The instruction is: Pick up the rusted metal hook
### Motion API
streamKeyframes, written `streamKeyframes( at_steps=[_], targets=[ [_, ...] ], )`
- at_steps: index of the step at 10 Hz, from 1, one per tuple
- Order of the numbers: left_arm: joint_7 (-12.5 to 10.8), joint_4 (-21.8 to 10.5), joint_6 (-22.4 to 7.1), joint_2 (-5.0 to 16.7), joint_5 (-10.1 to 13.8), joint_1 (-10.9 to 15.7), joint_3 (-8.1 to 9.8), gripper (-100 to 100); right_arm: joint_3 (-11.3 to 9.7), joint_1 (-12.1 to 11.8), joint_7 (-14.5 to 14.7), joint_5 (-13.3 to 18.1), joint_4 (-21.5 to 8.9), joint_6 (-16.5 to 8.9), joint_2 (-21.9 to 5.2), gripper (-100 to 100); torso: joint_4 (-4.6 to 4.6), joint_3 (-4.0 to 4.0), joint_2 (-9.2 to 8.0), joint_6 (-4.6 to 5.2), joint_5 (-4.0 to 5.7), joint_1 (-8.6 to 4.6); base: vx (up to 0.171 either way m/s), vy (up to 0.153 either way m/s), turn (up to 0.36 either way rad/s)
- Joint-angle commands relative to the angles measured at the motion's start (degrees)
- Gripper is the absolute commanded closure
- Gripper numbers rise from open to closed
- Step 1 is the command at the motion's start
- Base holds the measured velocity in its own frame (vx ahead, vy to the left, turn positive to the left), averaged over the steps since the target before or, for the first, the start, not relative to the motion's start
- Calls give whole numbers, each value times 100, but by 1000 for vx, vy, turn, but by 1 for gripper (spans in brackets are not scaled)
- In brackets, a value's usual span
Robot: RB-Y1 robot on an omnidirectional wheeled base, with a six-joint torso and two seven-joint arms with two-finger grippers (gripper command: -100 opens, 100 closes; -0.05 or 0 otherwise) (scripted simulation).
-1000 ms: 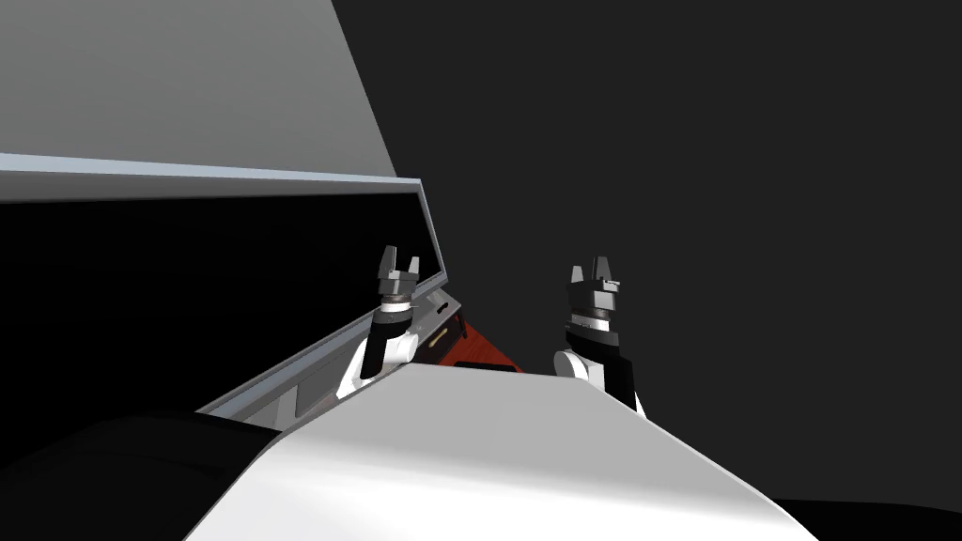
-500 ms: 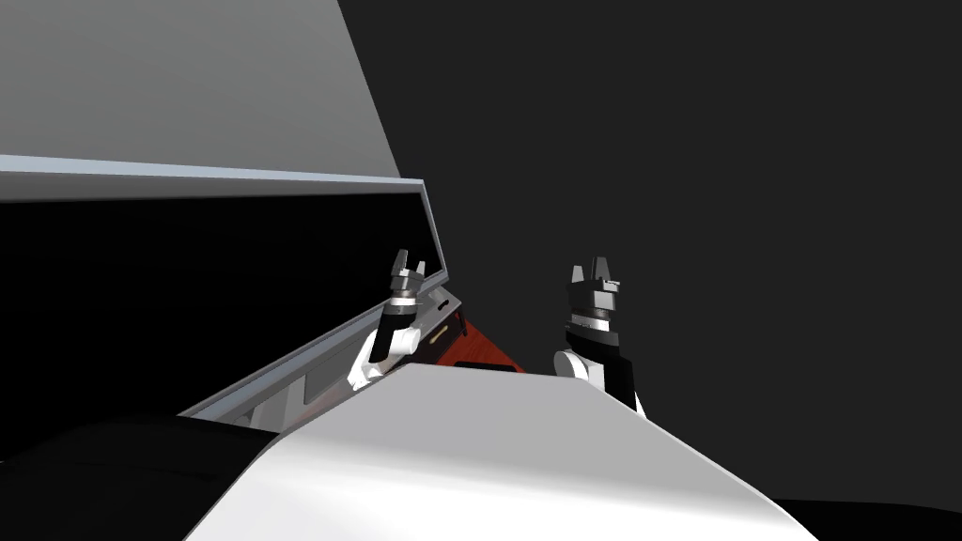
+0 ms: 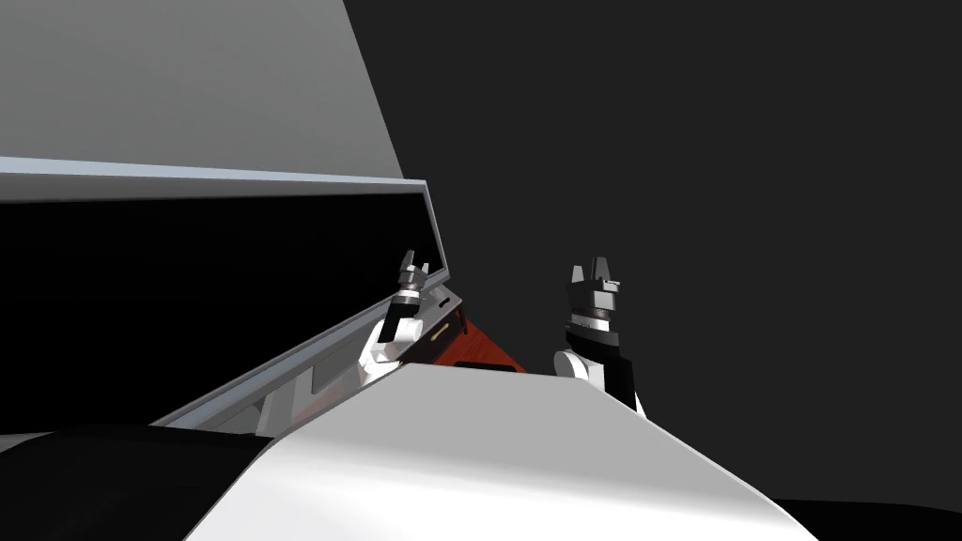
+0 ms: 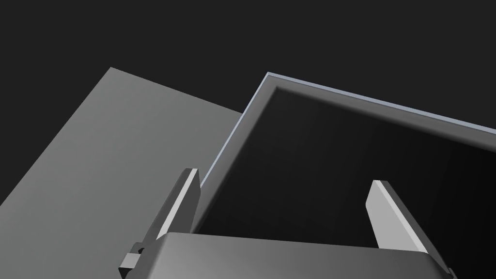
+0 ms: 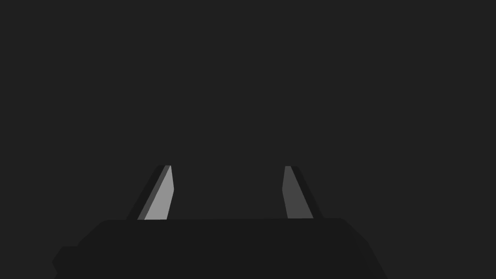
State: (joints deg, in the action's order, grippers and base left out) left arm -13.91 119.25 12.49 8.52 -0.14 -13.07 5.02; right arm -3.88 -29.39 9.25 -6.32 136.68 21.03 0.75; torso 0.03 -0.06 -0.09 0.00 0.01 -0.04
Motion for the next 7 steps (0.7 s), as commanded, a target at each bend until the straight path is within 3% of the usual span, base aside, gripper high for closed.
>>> streamKeyframes(
  at_steps=[1, 4, 5, 6, 7],
  targets=[
    [-16, -168, 37, 11, 17, 10, 14, -100, 0, 0, 0, 0, 0, 0, 0, 0, 0, 0, 0, 0, 0, 0, -10, -9, -2],
    [-194, -672, -454, 39, 177, 434, 168, -100, 0, 0, 0, 0, 0, 0, 0, 0, -1, 1, 2, -1, 0, 0, -29, -11, 20],
    [-194, -760, -454, 39, 177, 434, 168, -100, 0, 0, 0, 0, 0, 0, 0, 0, 0, 0, -1, -1, 0, 1, -31, -11, 11],
    [-285, -915, -705, 45, 257, 654, 251, -100, 0, 0, 0, 0, 0, 0, 0, 0, 0, 0, 0, 0, 0, 0, -33, -12, 17],
    [-285, -1056, -705, 45, 257, 654, 251, -100, 0, 0, 0, 0, 0, 0, 0, 0, 0, 0, 0, 0, 0, -1, -27, -9, 8]
  ],
)
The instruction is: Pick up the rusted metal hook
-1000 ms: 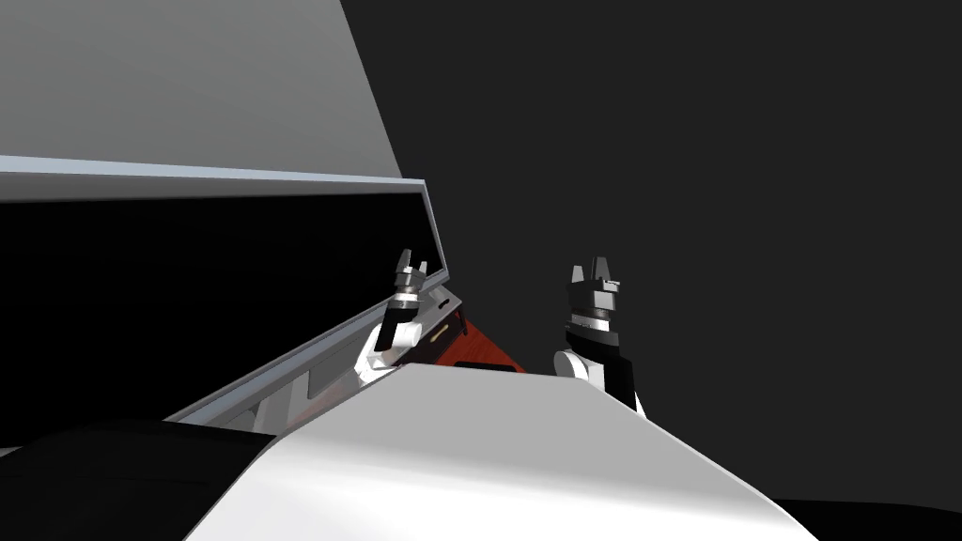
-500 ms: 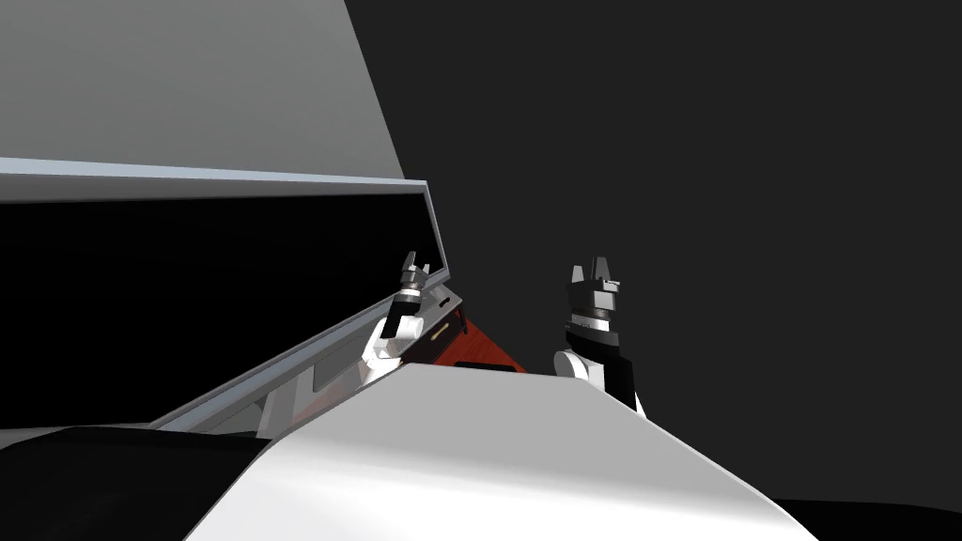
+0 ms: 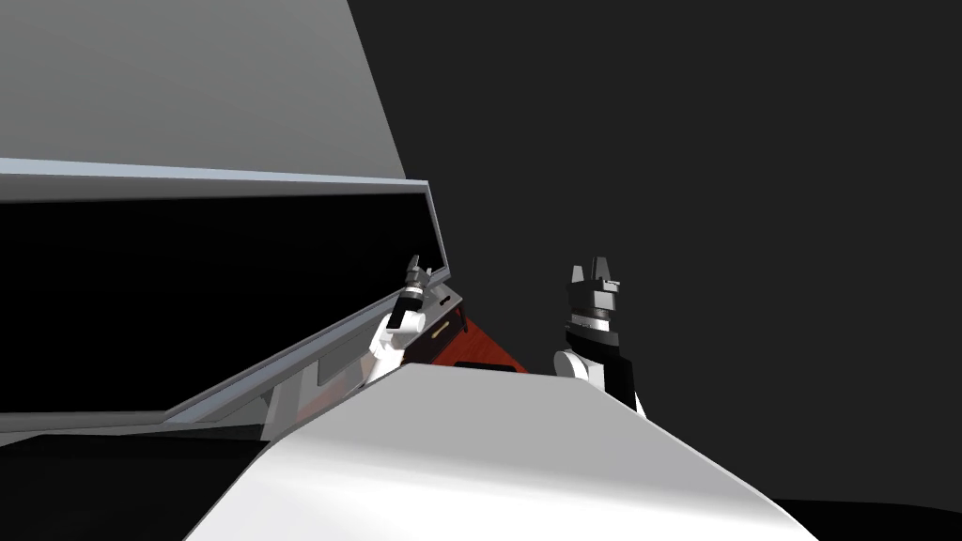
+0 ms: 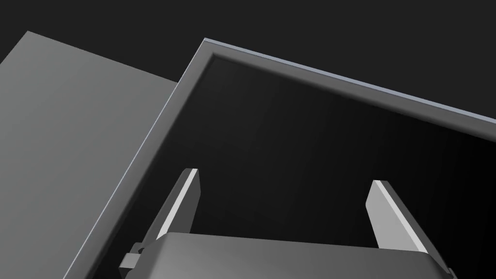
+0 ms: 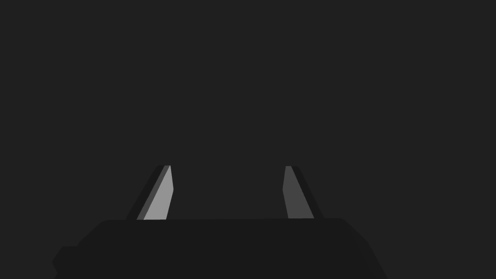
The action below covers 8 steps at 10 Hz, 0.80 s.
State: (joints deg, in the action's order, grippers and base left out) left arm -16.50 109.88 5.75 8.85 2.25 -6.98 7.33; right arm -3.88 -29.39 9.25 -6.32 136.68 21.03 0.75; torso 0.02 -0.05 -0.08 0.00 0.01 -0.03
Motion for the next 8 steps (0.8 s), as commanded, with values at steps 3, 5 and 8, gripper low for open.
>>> streamKeyframes(
  at_steps=[3, 5, 8],
  targets=[
    [-207, -714, -516, 11, 172, 489, 194, -100, 0, 0, 0, 0, 0, 0, 0, 0, -1, 2, 3, 0, 0, 1, -23, -8, 10],
    [-295, -988, -767, 5, 244, 709, 285, -100, 0, 0, 0, 0, 0, 0, 0, 0, -1, 2, 3, 0, 0, 2, -19, -1, 6],
    [-380, -1494, -1014, -4, 312, 924, 376, -100, 0, 0, 0, 0, 0, 0, 0, 0, -1, 3, 6, 0, -1, 4, -13, 0, 0]
  ],
)
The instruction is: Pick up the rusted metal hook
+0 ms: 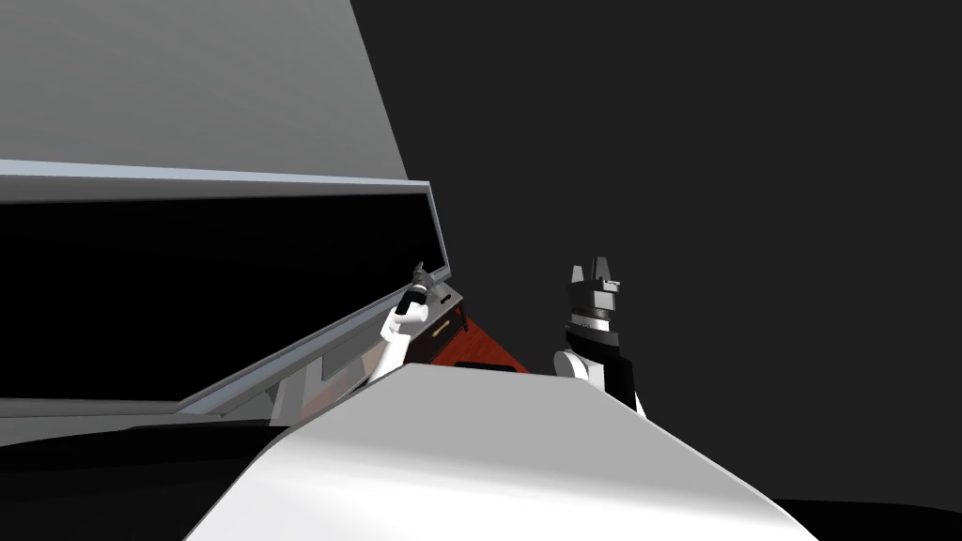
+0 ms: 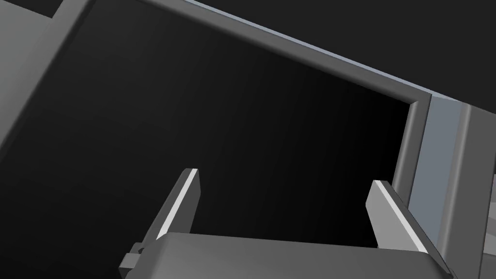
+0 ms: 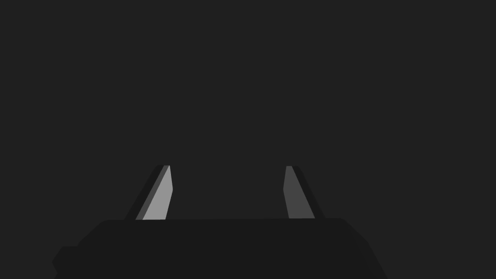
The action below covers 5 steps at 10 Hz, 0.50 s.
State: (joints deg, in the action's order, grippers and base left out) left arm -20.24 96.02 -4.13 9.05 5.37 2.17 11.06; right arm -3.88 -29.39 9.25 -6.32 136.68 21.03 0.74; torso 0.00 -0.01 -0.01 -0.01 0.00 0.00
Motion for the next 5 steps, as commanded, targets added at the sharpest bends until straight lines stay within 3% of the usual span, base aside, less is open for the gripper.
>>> streamKeyframes(
  at_steps=[1, 2, 3, 5],
  targets=[
    [-86, -286, -257, -34, 62, 218, 97, -100, 0, 0, 0, 0, 0, 0, 0, 0, 0, 0, 0, 0, 0, 0, -6, 3, -4],
    [-86, -429, -257, -34, 62, 218, 97, -100, 0, 0, 0, 0, 0, 0, 0, 0, 0, 1, 1, 0, 0, 0, 0, 0, 0],
    [-162, -629, -477, -45, 119, 419, 190, -100, 0, 0, 0, 0, 0, 0, 0, 0, 0, 1, 3, 0, 0, 1, 0, 7, -13],
    [-162, -859, -477, -45, 119, 419, 190, -100, 0, 0, 0, 0, 0, 0, 0, 0, -1, 3, 4, 0, -1, 2, 1, 4, -4]
  ],
)
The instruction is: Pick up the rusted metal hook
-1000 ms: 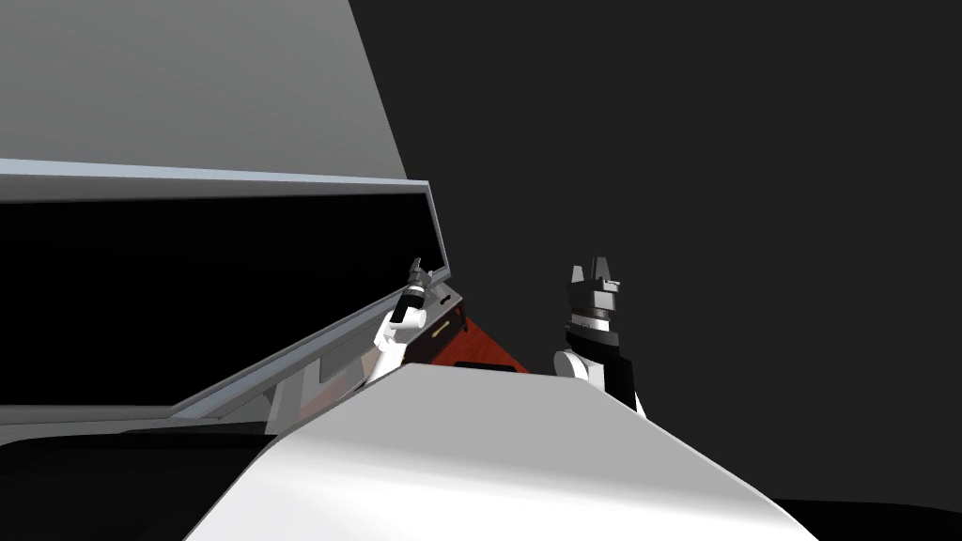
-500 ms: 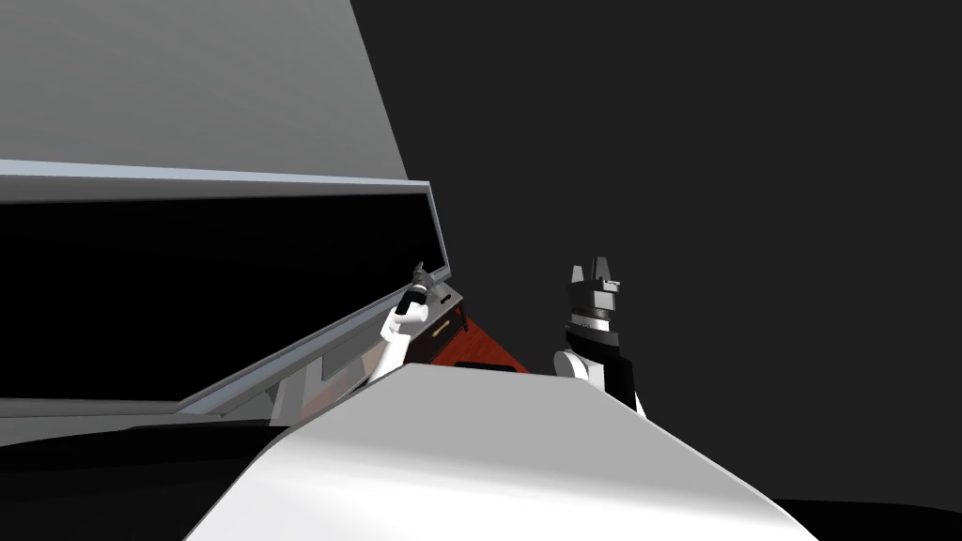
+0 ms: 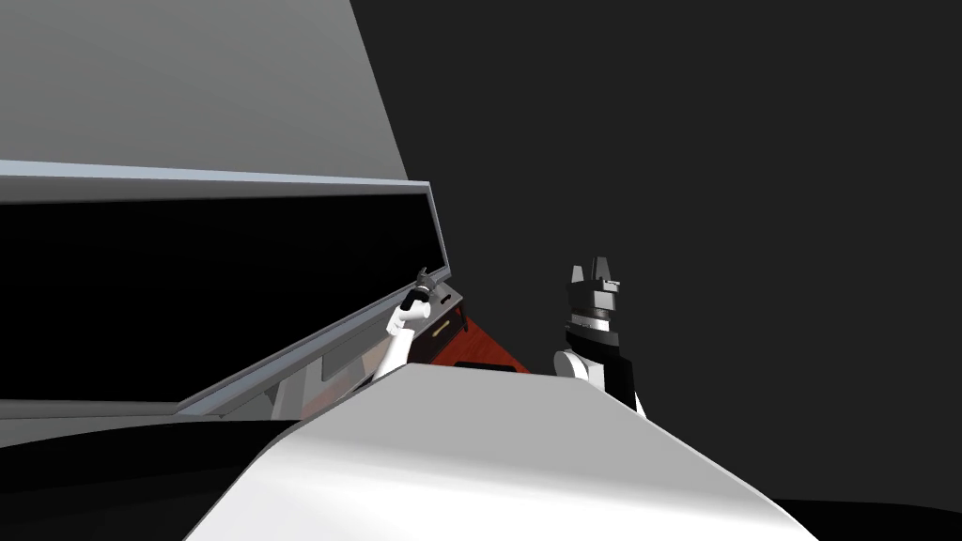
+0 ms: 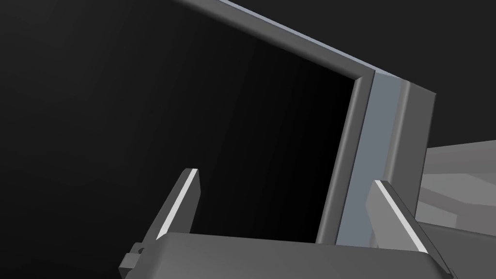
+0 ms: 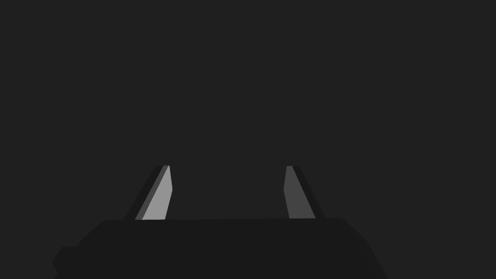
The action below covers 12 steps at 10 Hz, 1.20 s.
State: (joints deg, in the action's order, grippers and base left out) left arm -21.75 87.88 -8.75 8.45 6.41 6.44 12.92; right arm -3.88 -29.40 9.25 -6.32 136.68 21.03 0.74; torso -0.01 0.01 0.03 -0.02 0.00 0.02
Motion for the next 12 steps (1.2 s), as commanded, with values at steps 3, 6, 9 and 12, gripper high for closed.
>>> streamKeyframes(
  at_steps=[3, 6, 9, 12],
  targets=[
    [-150, -662, -419, -1, 107, 366, 190, -100, 0, 0, 0, 0, 0, 0, 0, 0, 0, 1, 2, 0, 0, 1, 9, 12, -16],
    [-210, -999, -601, -7, 143, 538, 282, -100, 0, 0, 0, 0, 0, 0, 0, 0, 0, 1, 2, 0, 0, 0, 11, 10, -13],
    [-264, -1509, -767, -12, 171, 701, 372, -100, 0, 0, 0, 0, 0, 0, 0, 0, -1, 5, 9, 1, -1, 4, 23, 18, -24],
    [-313, -1862, -919, -14, 193, 854, 460, -100, 0, 0, 0, 0, 0, 0, 0, 0, -2, 6, 10, -1, -1, 7, 25, 21, -20]
  ],
)
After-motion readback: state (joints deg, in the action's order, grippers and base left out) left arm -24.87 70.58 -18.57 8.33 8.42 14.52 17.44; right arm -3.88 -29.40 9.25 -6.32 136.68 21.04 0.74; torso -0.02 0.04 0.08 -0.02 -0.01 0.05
